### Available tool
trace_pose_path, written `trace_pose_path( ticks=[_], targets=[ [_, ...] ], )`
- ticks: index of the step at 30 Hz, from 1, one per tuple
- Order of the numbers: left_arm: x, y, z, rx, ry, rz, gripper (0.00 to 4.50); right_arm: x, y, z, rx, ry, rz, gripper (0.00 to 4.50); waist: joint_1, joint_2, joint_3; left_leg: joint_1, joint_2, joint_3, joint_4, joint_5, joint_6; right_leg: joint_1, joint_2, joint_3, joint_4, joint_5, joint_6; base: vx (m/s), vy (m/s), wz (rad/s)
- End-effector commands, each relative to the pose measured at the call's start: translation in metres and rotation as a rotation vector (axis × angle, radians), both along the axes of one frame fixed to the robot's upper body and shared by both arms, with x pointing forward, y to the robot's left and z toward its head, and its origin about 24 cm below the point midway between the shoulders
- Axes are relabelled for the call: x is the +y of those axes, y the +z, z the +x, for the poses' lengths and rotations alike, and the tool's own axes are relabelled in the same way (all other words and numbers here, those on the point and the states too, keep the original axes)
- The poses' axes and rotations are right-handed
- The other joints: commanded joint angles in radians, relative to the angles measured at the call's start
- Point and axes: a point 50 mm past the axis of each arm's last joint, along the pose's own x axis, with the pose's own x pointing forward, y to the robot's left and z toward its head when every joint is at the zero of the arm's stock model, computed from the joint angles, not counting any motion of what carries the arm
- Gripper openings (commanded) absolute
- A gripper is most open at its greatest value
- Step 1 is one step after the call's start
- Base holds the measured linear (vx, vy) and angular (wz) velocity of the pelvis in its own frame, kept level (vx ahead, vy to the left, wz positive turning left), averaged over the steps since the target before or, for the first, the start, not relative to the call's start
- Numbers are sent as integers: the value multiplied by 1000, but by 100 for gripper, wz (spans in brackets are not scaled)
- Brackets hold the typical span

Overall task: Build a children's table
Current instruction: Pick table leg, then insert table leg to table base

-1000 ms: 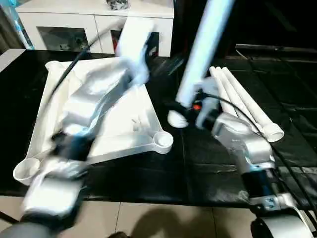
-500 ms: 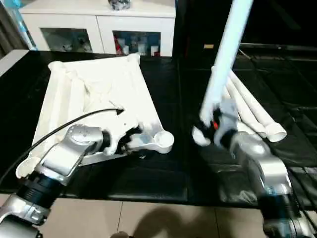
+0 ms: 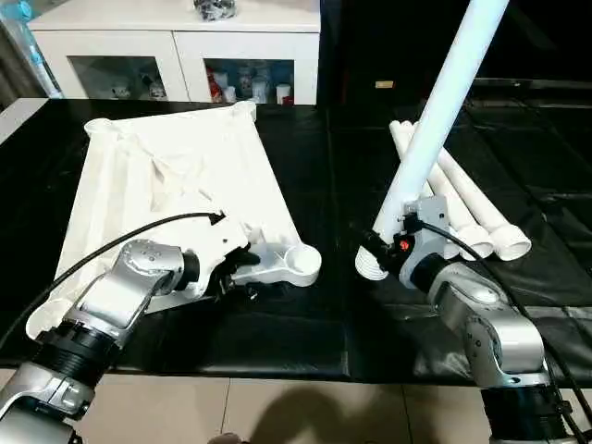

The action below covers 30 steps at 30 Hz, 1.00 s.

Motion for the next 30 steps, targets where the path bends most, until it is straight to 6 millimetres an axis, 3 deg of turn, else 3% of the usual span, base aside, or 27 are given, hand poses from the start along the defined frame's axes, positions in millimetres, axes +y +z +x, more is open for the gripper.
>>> trace_pose_path(
  ticks=[1,2,18,30],
  targets=[
    [4,3,3,-13,6,7,270,-1,10,-1,-45,13,8,193,-5,12,-72,17,-7,16,-74,-240,-56,51,-39,22,-74,-163,-180,0,0,0],
    [4,3,3,-13,9,6,257,0,10,-2,-49,21,1,193,-5,9,-72,17,-7,16,-74,-235,-55,51,-39,22,-75,-165,-179,0,0,0],
    [5,4,7,-20,9,-10,139,7,16,6,-187,75,-67,193,-12,10,-72,13,-7,16,-72,-223,-45,53,-40,22,-72,-147,-186,0,0,0],
    [4,1,7,-1,-19,-6,39,7,14,4,-147,149,6,193,-18,10,-74,14,-7,16,-71,-213,-31,56,-39,21,-70,-119,-208,0,0,0]
  ],
)
